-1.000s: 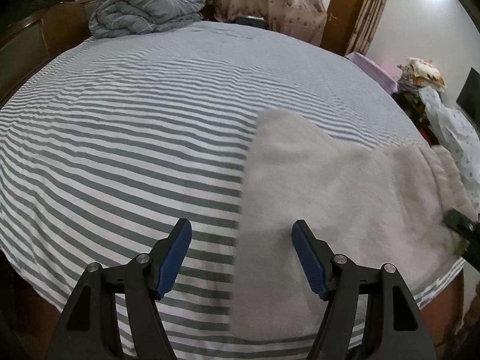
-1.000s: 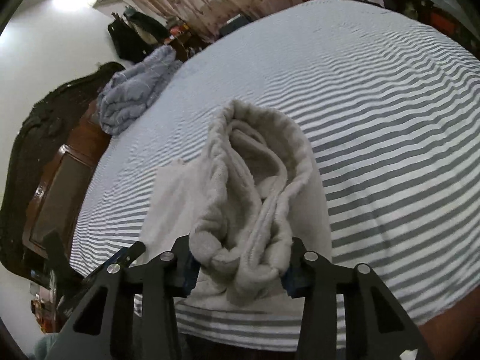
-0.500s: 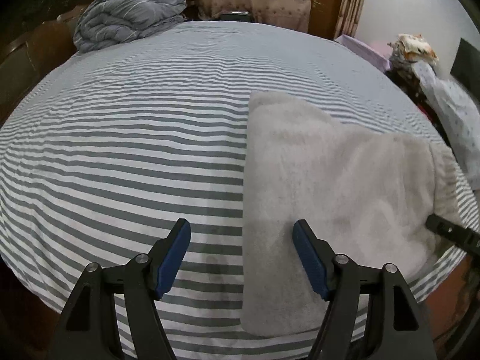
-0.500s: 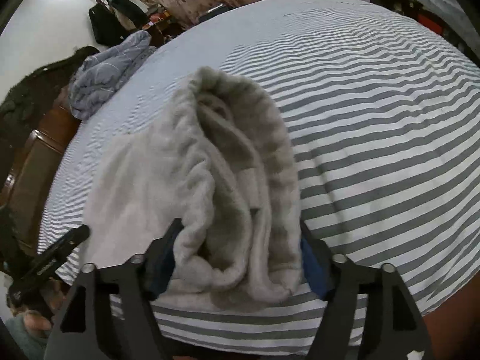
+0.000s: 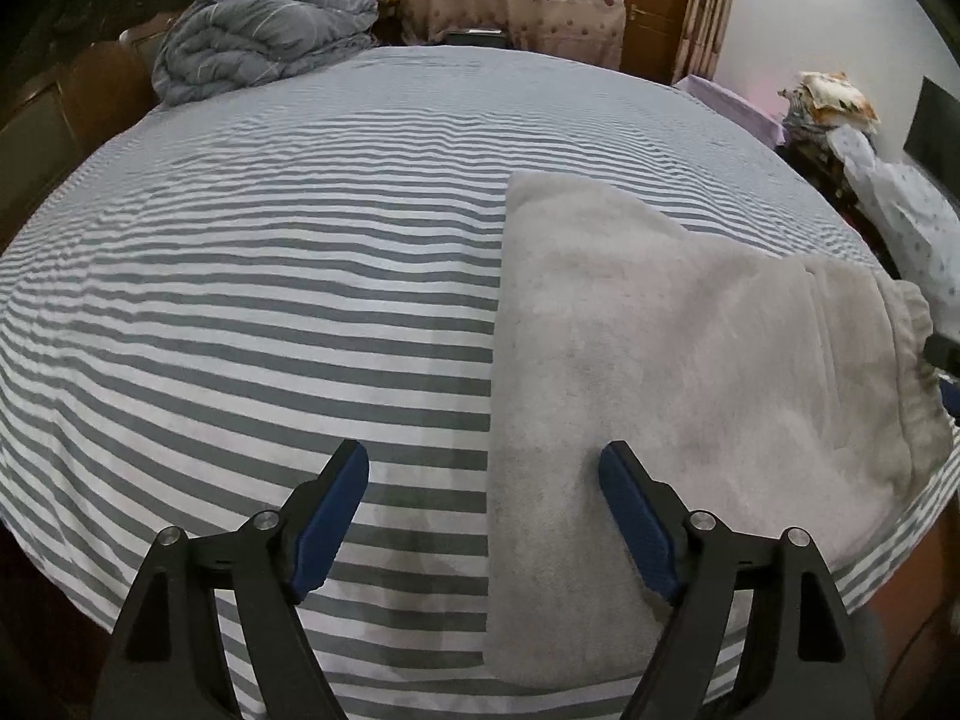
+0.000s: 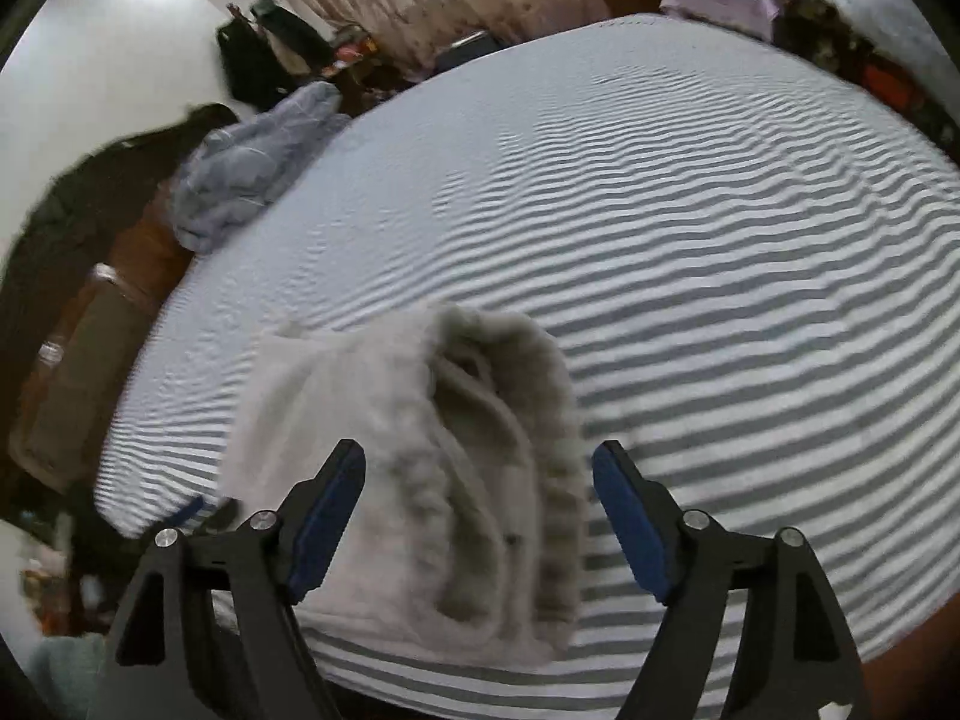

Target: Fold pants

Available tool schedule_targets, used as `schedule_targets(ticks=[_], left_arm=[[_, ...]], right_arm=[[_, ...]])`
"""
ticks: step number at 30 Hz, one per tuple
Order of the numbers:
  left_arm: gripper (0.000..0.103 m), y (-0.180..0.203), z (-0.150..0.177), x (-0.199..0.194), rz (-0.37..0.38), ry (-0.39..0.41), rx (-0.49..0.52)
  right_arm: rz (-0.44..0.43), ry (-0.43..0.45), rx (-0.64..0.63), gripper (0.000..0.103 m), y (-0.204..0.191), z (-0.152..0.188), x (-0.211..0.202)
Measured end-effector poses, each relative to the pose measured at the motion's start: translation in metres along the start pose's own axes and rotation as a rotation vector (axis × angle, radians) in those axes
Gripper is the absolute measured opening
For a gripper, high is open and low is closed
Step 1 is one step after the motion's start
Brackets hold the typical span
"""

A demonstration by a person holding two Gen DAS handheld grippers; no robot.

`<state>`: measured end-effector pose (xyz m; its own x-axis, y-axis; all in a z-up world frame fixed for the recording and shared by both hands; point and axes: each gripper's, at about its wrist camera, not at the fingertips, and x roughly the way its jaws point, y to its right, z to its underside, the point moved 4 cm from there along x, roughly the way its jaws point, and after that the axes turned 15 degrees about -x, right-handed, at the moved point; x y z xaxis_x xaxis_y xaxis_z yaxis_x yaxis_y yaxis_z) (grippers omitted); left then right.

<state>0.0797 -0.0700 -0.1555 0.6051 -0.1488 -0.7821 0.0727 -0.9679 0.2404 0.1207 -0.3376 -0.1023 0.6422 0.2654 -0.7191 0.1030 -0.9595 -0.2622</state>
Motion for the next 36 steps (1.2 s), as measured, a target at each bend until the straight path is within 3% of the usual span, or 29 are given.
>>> schedule_targets(ticks=[3, 4, 5, 8, 12, 19, 24, 26, 27, 28, 29, 31, 36], left_arm=[[0.081, 0.002, 0.001, 0.000, -0.006, 0.012, 0.022], [0.081, 0.002, 0.001, -0.001, -0.008, 0.014, 0.026], [0.081, 0.002, 0.001, -0.001, -0.008, 0.013, 0.025], [0.081, 0.000, 0.001, -0.001, -0.002, 0.008, 0.010], [0.081, 0.000, 0.000, -0.002, 0.011, 0.017, 0.006], [0.083, 0.003, 0.005, 0.003, 0.009, 0.026, 0.022], [0.087, 0.005, 0.005, 0.007, -0.015, 0.034, 0.063], [0.087, 0.004, 0.002, 0.007, -0.005, 0.011, 0.049], [0.087, 0.003, 0.000, 0.006, 0.008, -0.003, 0.033], [0.087, 0.001, -0.004, 0.005, 0.029, -0.023, 0.011], [0.087, -0.003, -0.007, 0.003, 0.071, -0.058, -0.026], [0.087, -0.011, -0.014, -0.003, 0.129, -0.087, -0.077], [0.087, -0.032, -0.029, -0.020, 0.218, -0.088, -0.116]], right_arm=[[-0.062, 0.007, 0.012, 0.066, 0.000, -0.015, 0.012], [-0.076, -0.001, 0.018, 0.060, 0.001, -0.020, 0.019], [-0.086, -0.010, 0.028, 0.045, 0.004, -0.025, 0.027], [-0.094, -0.024, 0.049, 0.028, 0.010, -0.041, 0.044], [-0.022, 0.019, -0.040, 0.020, 0.005, -0.065, 0.040], [0.040, -0.009, -0.055, 0.018, 0.022, -0.048, 0.058], [0.043, -0.023, -0.075, 0.025, 0.019, -0.047, 0.051], [0.056, -0.042, -0.080, 0.036, 0.015, -0.046, 0.045], [0.068, -0.048, -0.077, 0.044, 0.013, -0.044, 0.040], [0.097, -0.044, -0.071, 0.059, 0.014, -0.041, 0.032], [0.121, -0.028, -0.068, 0.065, 0.013, -0.040, 0.023], [0.092, 0.020, -0.038, 0.067, 0.014, -0.033, -0.003], [0.029, 0.033, 0.084, 0.076, 0.029, 0.005, -0.040]])
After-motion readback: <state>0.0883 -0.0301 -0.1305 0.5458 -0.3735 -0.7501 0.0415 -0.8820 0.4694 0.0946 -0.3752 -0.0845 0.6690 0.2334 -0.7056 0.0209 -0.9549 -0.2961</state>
